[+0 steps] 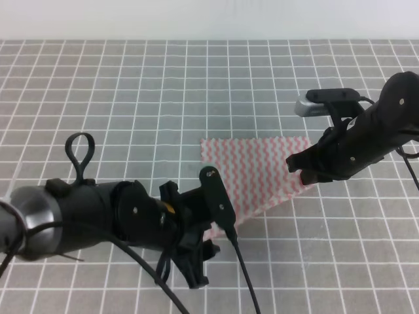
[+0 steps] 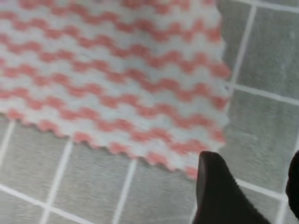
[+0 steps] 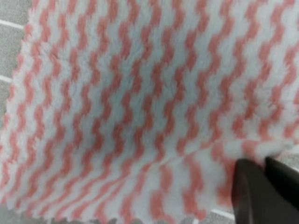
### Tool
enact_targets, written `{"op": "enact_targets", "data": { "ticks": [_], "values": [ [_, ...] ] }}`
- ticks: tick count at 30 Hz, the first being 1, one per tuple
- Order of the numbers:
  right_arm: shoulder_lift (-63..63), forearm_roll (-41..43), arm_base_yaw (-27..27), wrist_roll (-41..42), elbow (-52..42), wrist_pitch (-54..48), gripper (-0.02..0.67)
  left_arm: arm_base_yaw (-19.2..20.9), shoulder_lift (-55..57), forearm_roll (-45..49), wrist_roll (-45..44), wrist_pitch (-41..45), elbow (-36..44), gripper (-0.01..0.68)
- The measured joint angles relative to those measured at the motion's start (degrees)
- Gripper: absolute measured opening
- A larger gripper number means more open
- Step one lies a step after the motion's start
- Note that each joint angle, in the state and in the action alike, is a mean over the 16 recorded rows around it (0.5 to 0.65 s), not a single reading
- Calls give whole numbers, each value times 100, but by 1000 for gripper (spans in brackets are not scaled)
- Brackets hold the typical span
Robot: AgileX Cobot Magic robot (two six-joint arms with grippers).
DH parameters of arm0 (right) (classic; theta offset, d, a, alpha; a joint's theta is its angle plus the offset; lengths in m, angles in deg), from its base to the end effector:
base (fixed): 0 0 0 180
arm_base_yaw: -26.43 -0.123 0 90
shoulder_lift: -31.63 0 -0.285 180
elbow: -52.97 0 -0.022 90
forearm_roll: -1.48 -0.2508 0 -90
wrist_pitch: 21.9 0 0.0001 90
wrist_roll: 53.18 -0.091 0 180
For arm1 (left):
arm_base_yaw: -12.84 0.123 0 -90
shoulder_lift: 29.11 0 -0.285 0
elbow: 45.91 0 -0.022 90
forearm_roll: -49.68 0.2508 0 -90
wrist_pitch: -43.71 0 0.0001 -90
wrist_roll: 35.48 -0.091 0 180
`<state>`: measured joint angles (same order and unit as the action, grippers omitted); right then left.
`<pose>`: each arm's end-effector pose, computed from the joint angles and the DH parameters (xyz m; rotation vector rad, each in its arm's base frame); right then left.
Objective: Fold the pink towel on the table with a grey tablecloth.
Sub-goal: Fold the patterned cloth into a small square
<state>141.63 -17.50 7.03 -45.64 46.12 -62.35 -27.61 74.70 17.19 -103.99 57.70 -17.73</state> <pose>0.3404 0.1403 0.2160 -0.3564 2.7250 0.4209 0.2376 -0.2181 0.1754 1.6078 1.9268 -0.1896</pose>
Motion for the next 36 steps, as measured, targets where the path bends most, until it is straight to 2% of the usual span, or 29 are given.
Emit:
{"op": "enact_targets", "data": {
  "ticks": [36],
  "values": [
    [-7, -125, 0, 1, -4, 382, -15, 0, 81, -13, -262, -599, 4, 303]
  ]
}}
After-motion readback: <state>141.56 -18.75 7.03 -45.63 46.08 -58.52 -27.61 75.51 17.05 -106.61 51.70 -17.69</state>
